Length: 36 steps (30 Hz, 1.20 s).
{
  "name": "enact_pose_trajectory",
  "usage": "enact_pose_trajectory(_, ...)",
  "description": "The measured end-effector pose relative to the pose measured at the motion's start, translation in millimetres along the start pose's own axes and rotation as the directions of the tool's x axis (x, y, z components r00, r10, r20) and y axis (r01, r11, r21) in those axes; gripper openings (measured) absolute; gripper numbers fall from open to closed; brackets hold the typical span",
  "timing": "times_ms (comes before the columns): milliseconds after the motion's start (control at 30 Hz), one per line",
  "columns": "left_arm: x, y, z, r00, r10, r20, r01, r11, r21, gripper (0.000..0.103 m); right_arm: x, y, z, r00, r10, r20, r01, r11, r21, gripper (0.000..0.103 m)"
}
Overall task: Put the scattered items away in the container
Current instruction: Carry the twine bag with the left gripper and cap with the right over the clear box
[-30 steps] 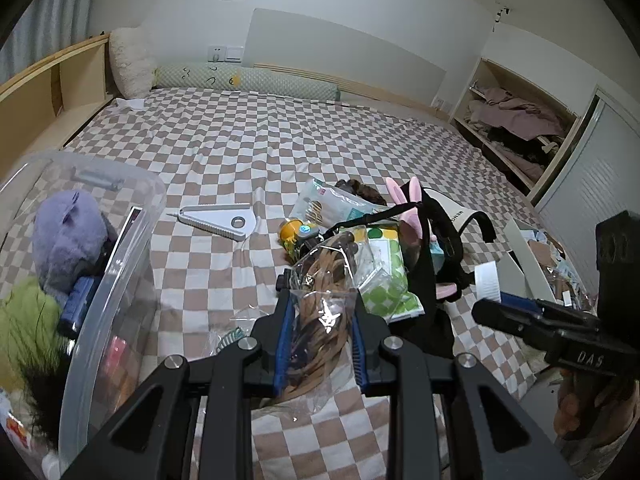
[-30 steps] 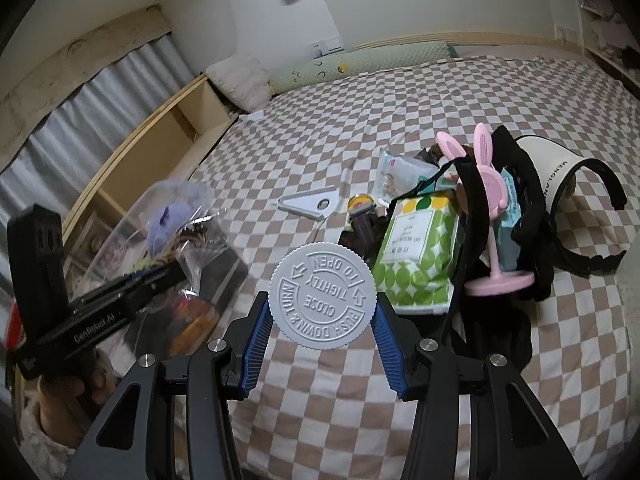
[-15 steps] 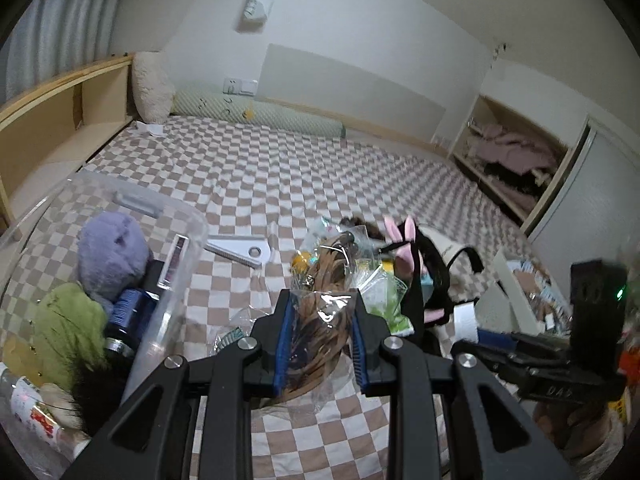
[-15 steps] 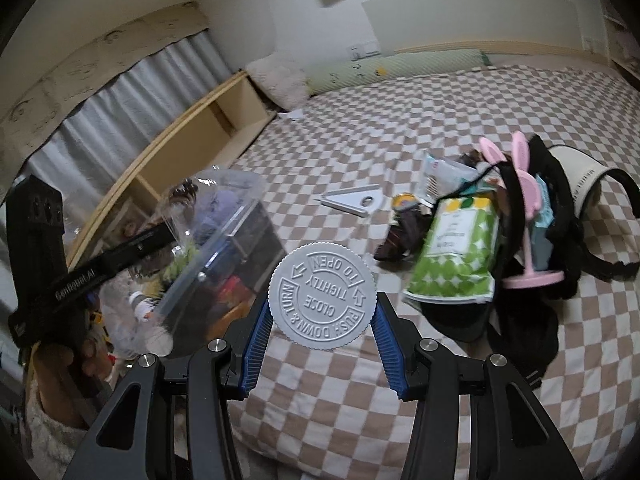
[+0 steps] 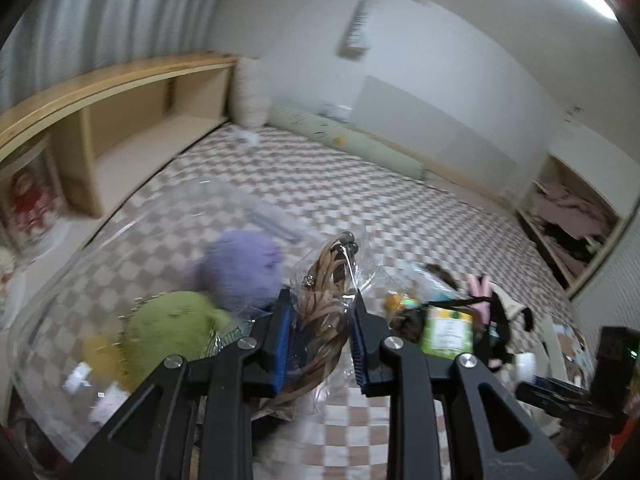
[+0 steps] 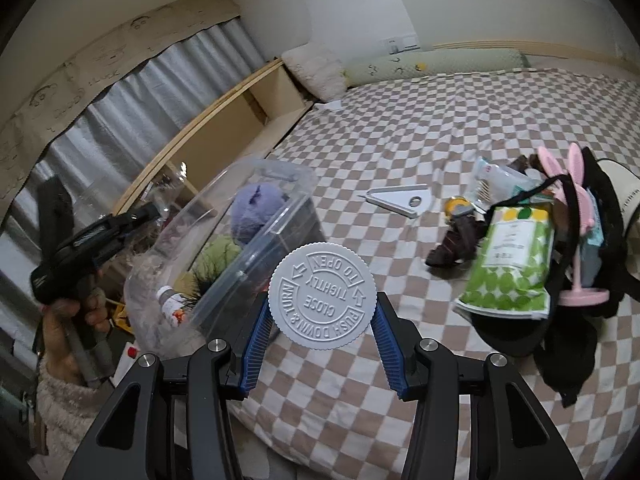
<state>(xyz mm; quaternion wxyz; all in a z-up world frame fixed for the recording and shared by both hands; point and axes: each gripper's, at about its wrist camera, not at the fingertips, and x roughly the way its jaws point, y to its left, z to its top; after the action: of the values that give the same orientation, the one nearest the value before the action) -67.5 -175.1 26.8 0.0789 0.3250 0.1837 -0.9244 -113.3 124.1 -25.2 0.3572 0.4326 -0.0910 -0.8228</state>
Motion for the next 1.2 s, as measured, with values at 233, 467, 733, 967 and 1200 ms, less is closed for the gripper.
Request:
enact_pose_trajectory(233,22.7,33.7,19.1,0.995,0.101,-0.019,-0.102,0.994,-0.028,0.026,9.6,9.7,9.7,0.998,0.070,-0.006,-0.070,0.998,-0.006,0.051)
enact_pose_trajectory(467,60.3,64.6,28.2,0.984,0.148,-0.096,-0.157,0.983,-0.094,0.026,30.8,13.0,19.0,0.993,0.115,-0.041,-0.115,0.993,-0.020,0.051)
enact_pose_trajectory(733,87.7,100.2,27.8,0.974,0.157,-0.162,-0.188,0.963,-0.195,0.026,54.0,6.7,28.9,0.988,0.134,-0.079,-0.135,0.991,-0.011,0.051)
enact_pose_trajectory(967,95.2,106.8,31.1,0.981,0.134,-0.141,-0.166,0.955,-0.244,0.079,65.9,8.3,31.5,0.984,0.145,-0.103,-0.148,0.989,-0.022,0.051)
enact_pose_trajectory(1200,82.8,110.2,31.7,0.986,0.133,-0.096,-0.154,0.952,-0.263,0.099,72.5,13.3,31.6,0.982,0.151,-0.111,-0.155,0.987,-0.029,0.051)
